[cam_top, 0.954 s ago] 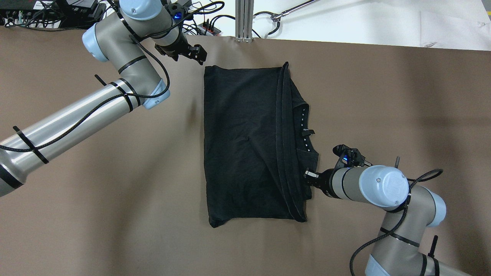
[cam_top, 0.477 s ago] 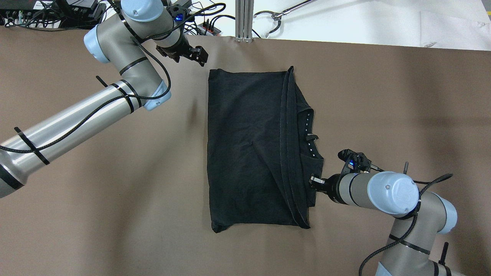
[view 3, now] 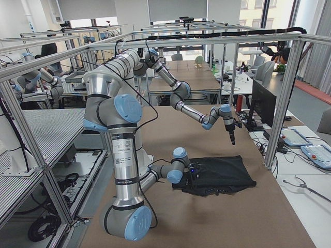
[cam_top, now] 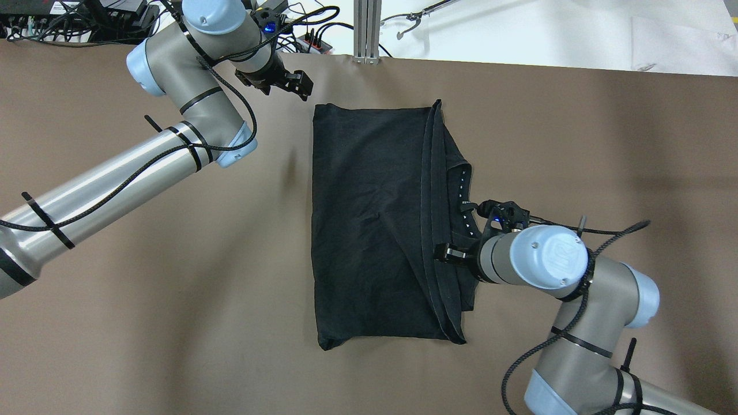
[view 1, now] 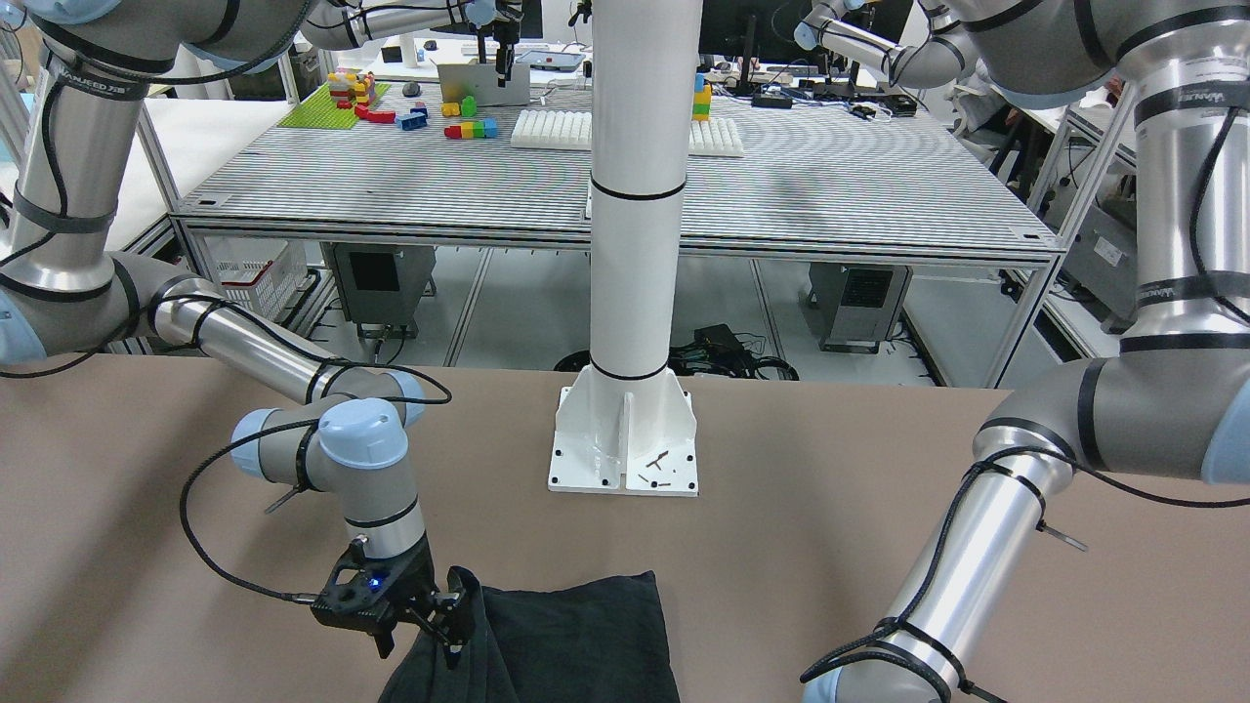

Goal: Fold clothes

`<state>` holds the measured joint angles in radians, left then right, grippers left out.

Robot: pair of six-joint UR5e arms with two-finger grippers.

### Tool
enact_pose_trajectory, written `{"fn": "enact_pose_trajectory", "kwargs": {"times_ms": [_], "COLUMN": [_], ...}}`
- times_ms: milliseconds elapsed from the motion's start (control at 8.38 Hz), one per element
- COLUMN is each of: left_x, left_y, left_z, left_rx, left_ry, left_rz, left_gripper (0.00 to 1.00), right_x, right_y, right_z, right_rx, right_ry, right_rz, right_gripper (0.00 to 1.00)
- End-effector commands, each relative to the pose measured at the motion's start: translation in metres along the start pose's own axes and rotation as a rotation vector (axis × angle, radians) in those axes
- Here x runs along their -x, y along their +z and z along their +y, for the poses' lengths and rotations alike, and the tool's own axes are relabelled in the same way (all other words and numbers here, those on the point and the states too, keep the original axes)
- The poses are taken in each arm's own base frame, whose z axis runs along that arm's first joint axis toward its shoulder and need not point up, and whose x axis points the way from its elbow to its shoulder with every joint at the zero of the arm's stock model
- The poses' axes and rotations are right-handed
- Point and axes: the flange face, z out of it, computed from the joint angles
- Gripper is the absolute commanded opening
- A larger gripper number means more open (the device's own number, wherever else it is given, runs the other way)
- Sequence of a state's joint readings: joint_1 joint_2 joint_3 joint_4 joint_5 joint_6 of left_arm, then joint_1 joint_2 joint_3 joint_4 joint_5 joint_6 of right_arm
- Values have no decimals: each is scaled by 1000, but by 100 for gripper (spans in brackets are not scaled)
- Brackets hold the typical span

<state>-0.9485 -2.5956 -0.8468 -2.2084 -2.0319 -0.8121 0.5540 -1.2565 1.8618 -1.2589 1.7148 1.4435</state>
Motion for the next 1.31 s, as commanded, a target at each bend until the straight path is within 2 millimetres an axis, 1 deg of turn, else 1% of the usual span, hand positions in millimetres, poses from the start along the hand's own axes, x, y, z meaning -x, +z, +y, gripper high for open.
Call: {"fn": "enact_pose_trajectory", "kwargs": {"times_ms": [0, 119, 239, 477, 596, 716, 954, 1074, 1193], "left_x": [2, 3, 4, 4, 4, 5, 5, 5, 5], "left_y": [0, 2, 1, 2, 2, 3, 3, 3, 3], "left_z": [0, 2, 2, 3, 2, 3, 3, 3, 3], "left_rx": [-2, 1, 0, 2, 2, 3, 3, 3, 3], "left_ry": [1, -1, -2, 0, 0, -1, -1, -1, -1], "left_rz": [1, 0, -1, -1, -1, -2, -2, -2, -2], "left_gripper": [94, 94, 94, 94, 94, 94, 94, 94, 94], "right_x": [48, 42, 43, 49, 56, 57, 56, 56, 55], "right_y": [2, 23, 41, 40, 39, 41, 42, 42, 42], "right_z": [-3, -1, 2, 2, 3, 11, 12, 12, 12], "right_rx": [21, 27, 42, 46, 46, 53, 56, 57, 60], "right_ry": [-202, -308, -370, -408, -411, -419, -421, -435, -446], "right_rz": [141, 189, 216, 209, 203, 201, 204, 204, 203], "right_gripper": [92, 89, 89, 80, 77, 76, 76, 69, 53]}}
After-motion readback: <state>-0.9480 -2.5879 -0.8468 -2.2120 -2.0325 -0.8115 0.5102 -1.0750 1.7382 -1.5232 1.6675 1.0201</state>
